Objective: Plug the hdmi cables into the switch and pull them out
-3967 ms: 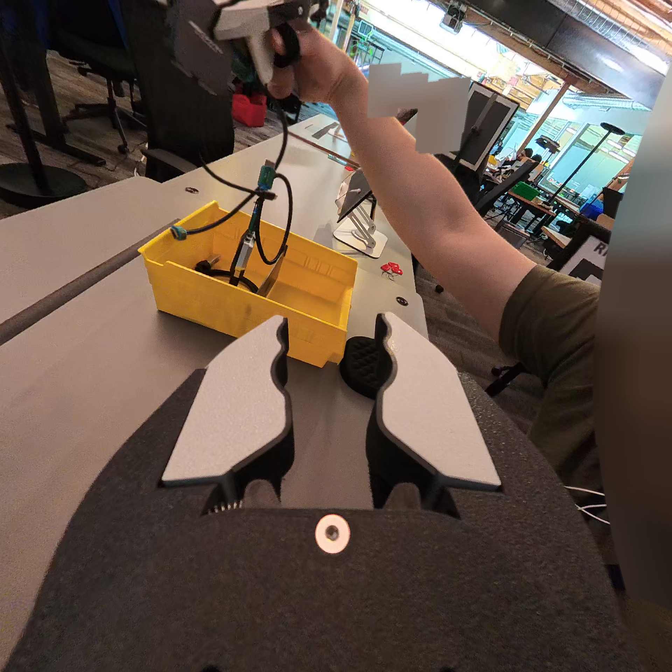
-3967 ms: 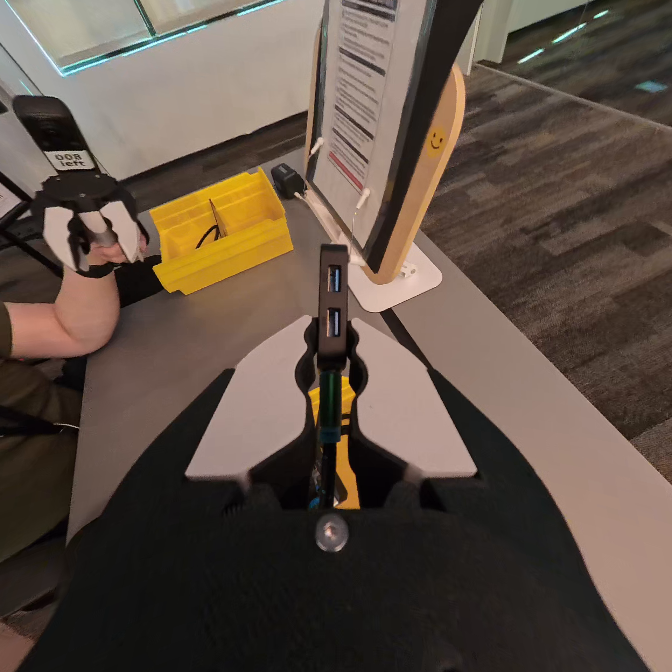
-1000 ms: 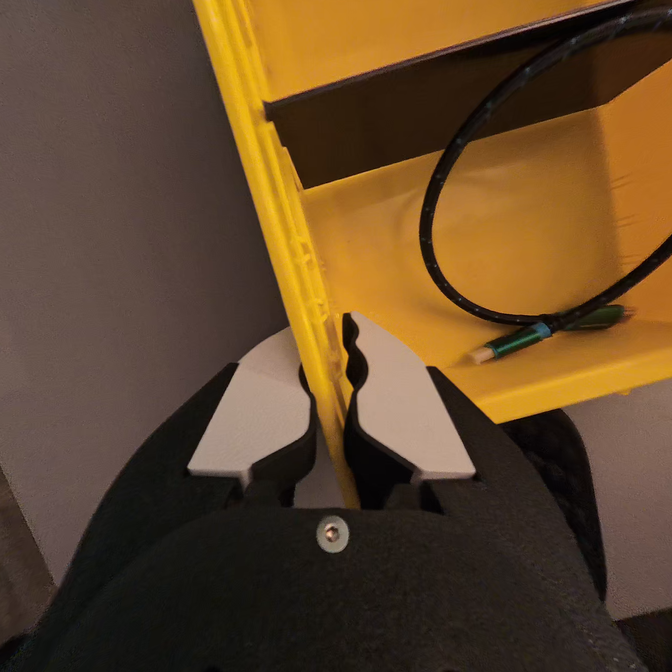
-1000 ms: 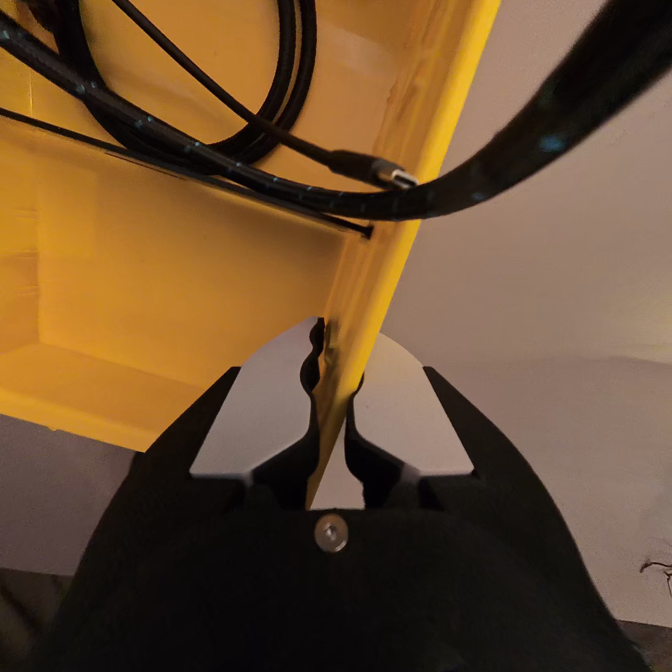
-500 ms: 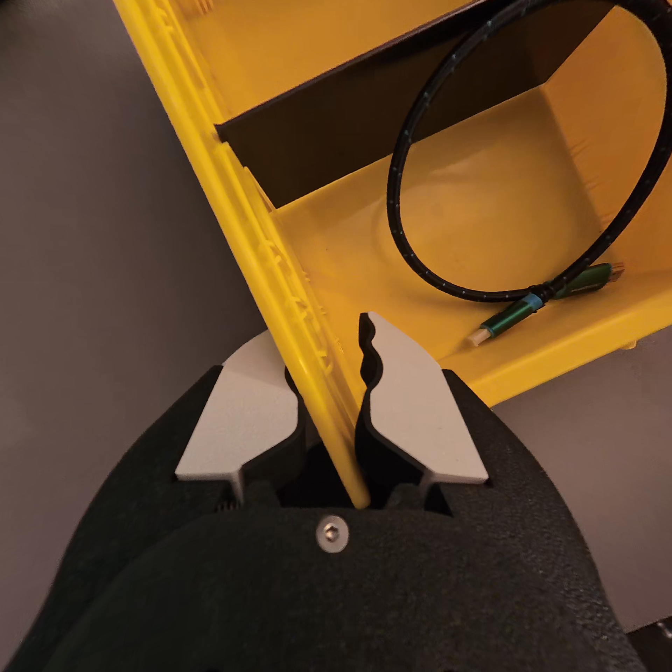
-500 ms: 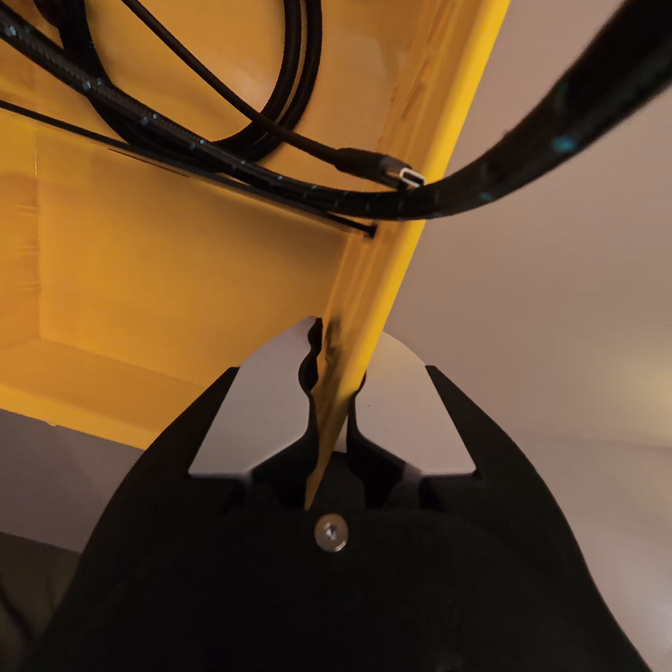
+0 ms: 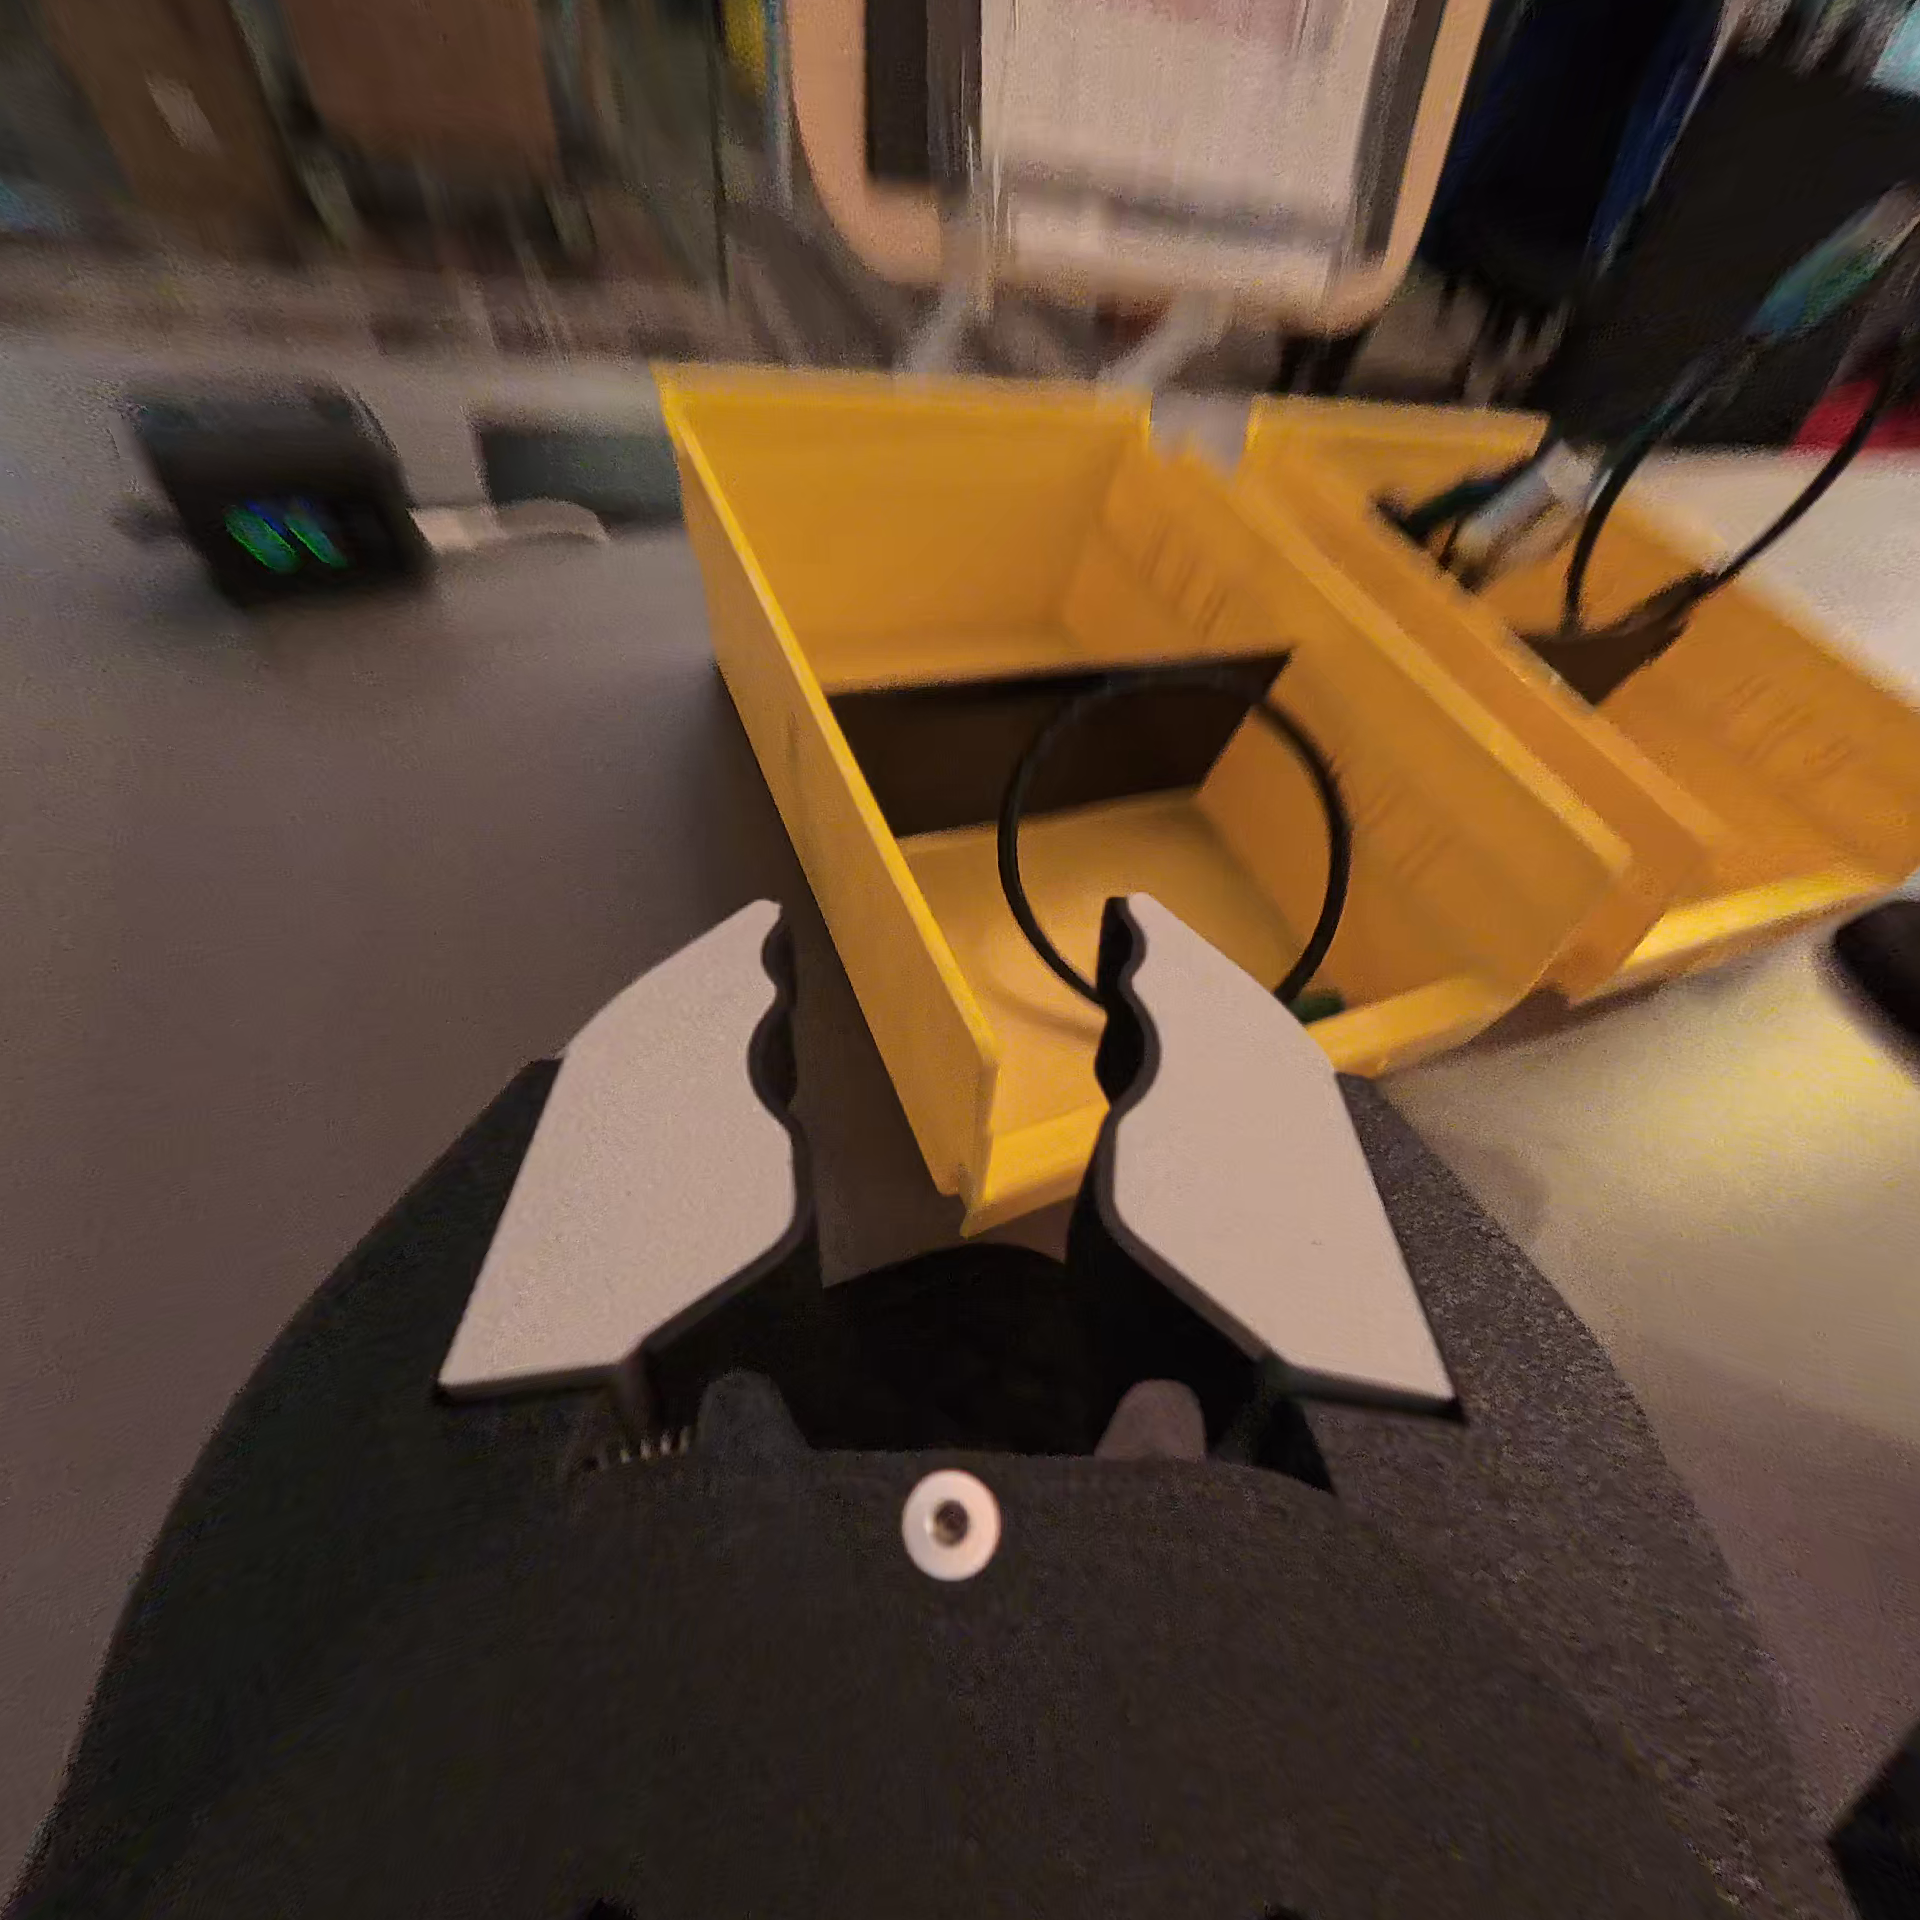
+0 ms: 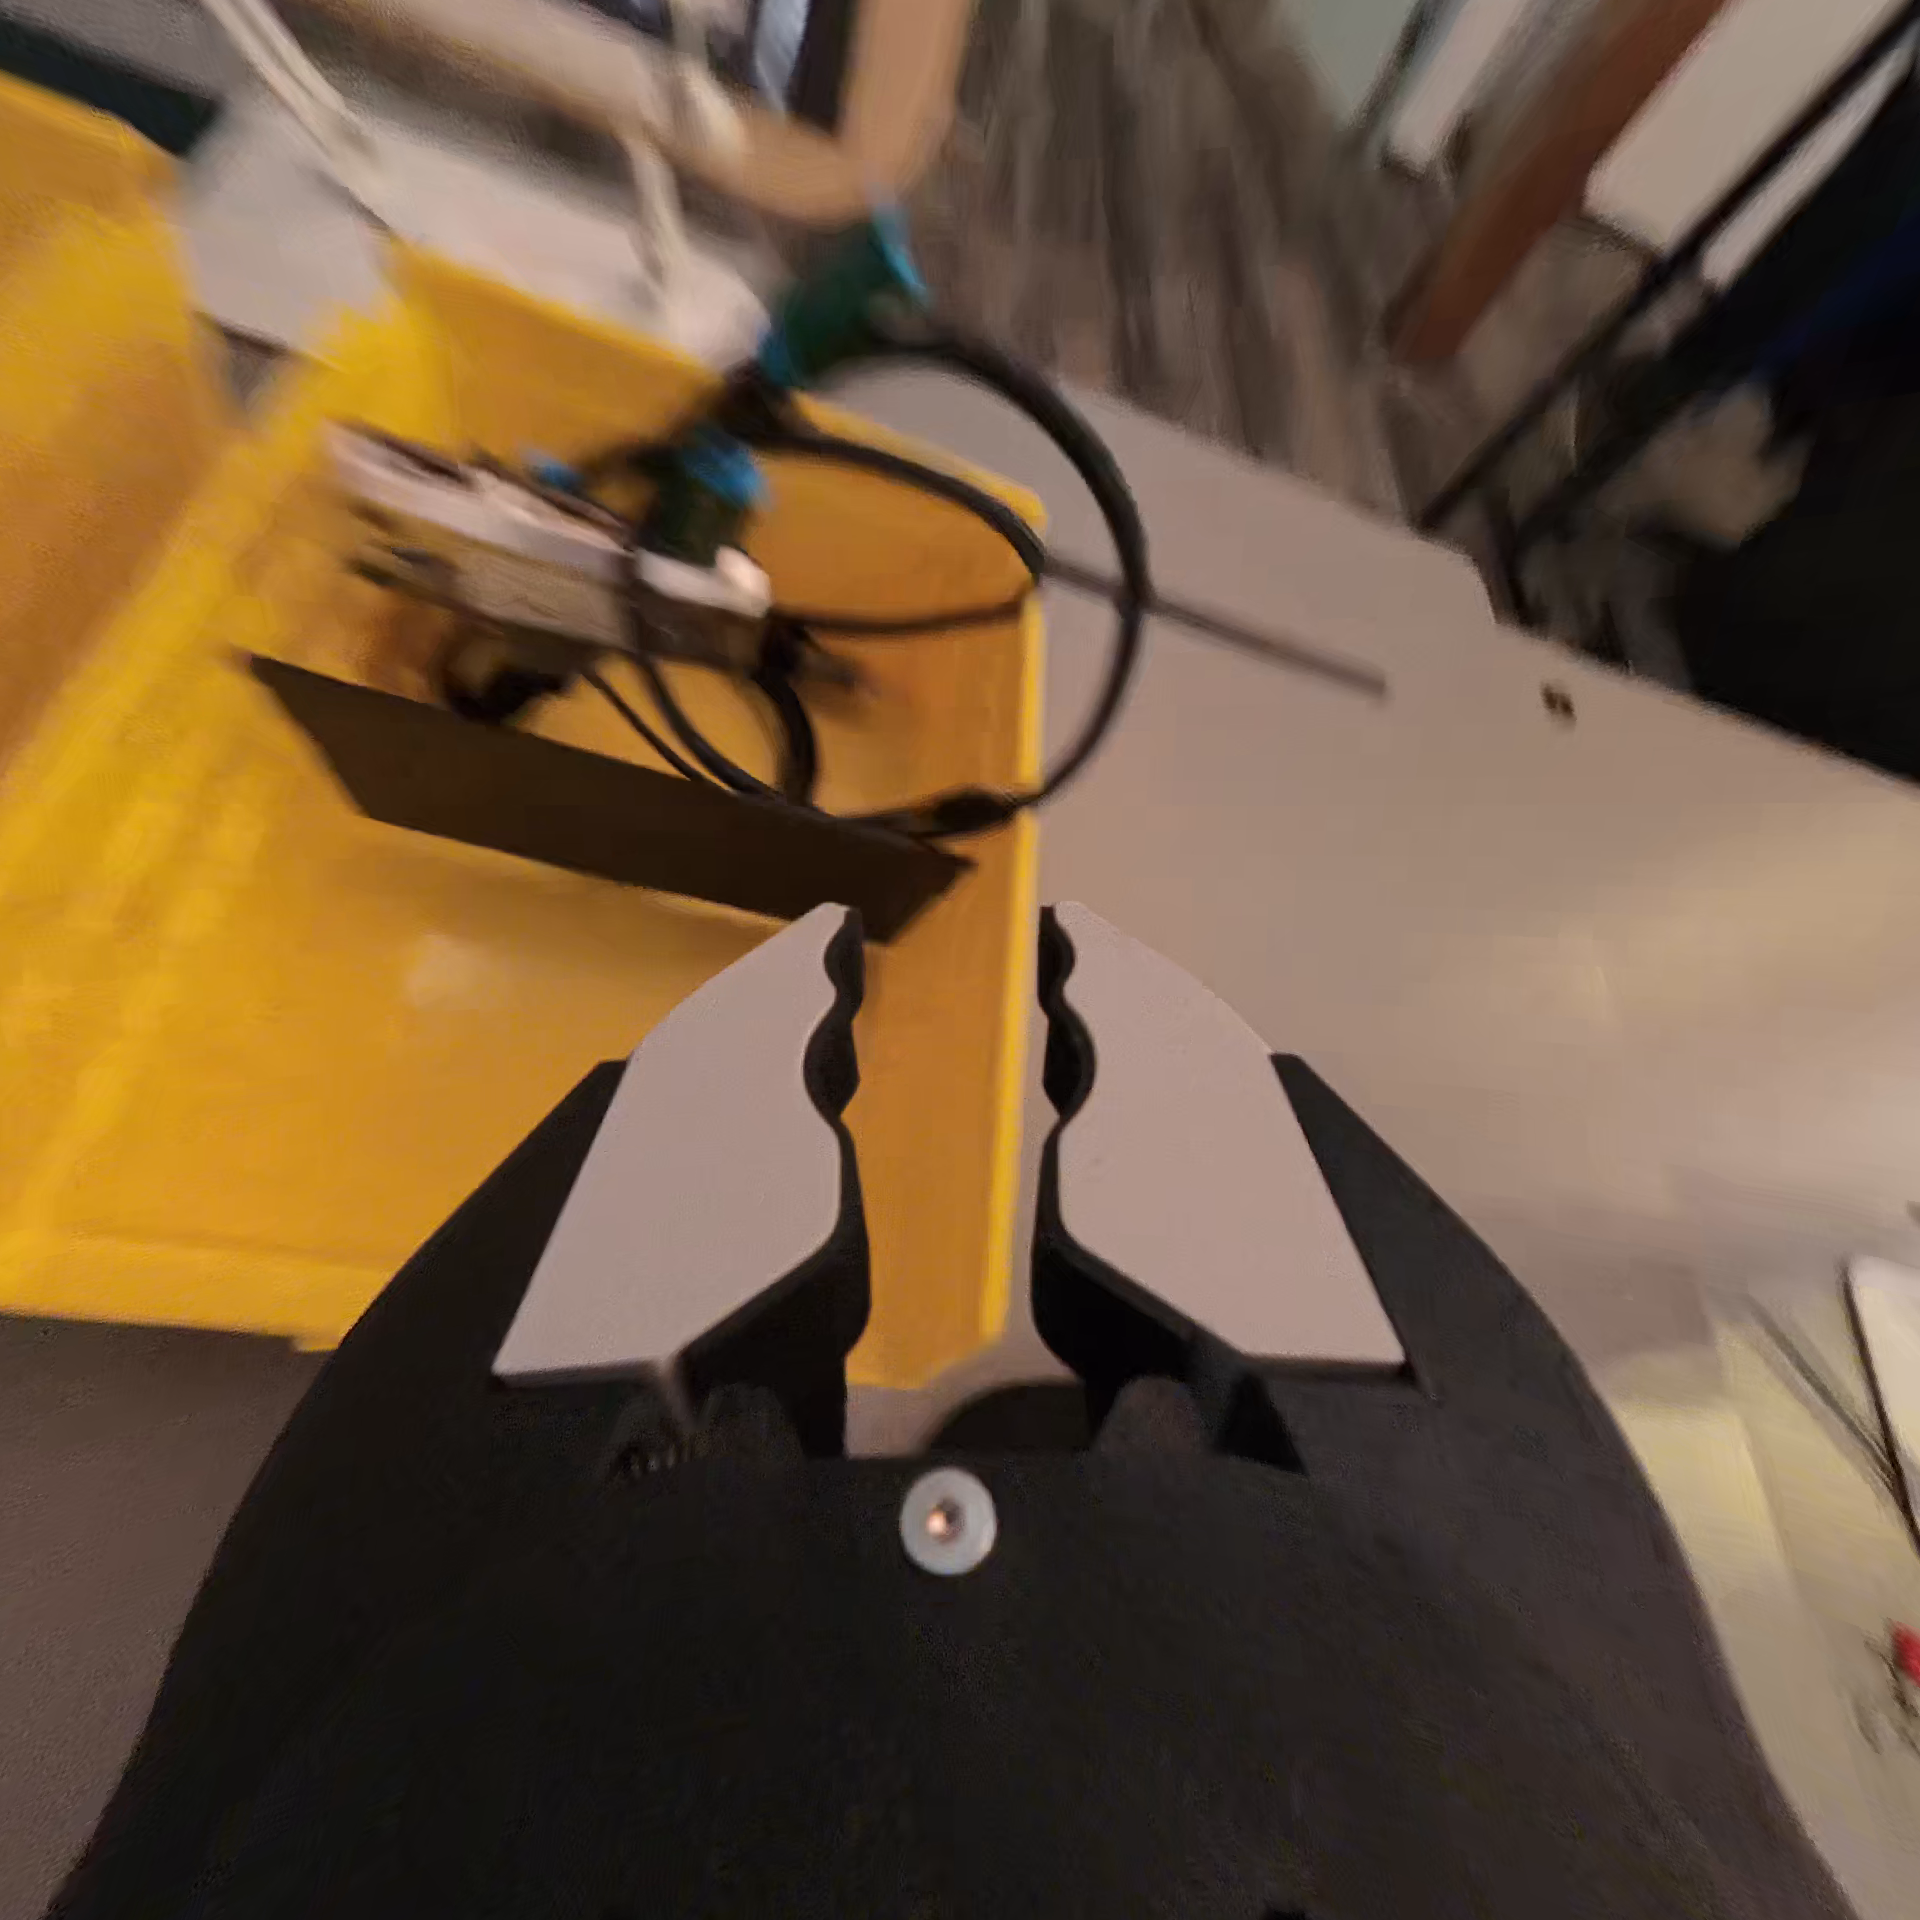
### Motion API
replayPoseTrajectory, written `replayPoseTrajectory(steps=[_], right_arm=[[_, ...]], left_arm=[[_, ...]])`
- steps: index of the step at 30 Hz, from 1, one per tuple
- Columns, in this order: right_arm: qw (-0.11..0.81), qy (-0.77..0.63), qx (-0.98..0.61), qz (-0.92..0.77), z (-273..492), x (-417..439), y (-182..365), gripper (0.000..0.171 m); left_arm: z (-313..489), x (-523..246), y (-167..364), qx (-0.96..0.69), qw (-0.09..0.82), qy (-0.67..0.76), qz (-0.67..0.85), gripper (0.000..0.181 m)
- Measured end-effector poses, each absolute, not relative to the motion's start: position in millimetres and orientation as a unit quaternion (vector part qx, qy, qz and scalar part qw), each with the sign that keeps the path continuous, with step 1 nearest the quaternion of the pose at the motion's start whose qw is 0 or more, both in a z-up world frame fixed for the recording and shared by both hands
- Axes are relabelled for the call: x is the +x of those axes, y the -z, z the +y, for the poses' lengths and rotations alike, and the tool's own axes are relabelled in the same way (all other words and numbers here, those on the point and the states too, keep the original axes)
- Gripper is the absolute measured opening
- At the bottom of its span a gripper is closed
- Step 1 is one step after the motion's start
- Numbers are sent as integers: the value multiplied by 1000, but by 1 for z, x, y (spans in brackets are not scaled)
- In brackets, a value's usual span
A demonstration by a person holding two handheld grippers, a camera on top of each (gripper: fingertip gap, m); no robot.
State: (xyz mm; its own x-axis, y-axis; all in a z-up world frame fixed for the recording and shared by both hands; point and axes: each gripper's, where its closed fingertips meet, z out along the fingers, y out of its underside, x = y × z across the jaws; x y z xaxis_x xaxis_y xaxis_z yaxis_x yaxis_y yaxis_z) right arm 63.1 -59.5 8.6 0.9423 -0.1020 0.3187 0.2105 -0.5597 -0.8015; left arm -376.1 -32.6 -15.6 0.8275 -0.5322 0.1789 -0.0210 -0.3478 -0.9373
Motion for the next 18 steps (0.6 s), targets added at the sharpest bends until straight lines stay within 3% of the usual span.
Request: replayPoseTrajectory(steps=[1, 3, 6, 12, 18], right_arm=[[504, 136, -851, -54, -58, 36, -20, 38], [551, -4, -826, -115, -56, -39, -31, 51], [516, -165, -825, -160, -53, -120, -20, 55], [391, -84, -895, -197, -14, -153, 28, 51], [291, -97, -938, -159, 15, -172, 49, 42]], left_arm=[[-43, -388, -2, -760, 582, 239, 162, 54], [-70, -406, -29, -707, 642, 255, 151, 47], [-101, -427, -48, -656, 702, 242, 138, 45], [-130, -459, -57, -588, 776, 199, 112, 43], [-141, -502, -50, -533, 820, 194, 81, 36]])
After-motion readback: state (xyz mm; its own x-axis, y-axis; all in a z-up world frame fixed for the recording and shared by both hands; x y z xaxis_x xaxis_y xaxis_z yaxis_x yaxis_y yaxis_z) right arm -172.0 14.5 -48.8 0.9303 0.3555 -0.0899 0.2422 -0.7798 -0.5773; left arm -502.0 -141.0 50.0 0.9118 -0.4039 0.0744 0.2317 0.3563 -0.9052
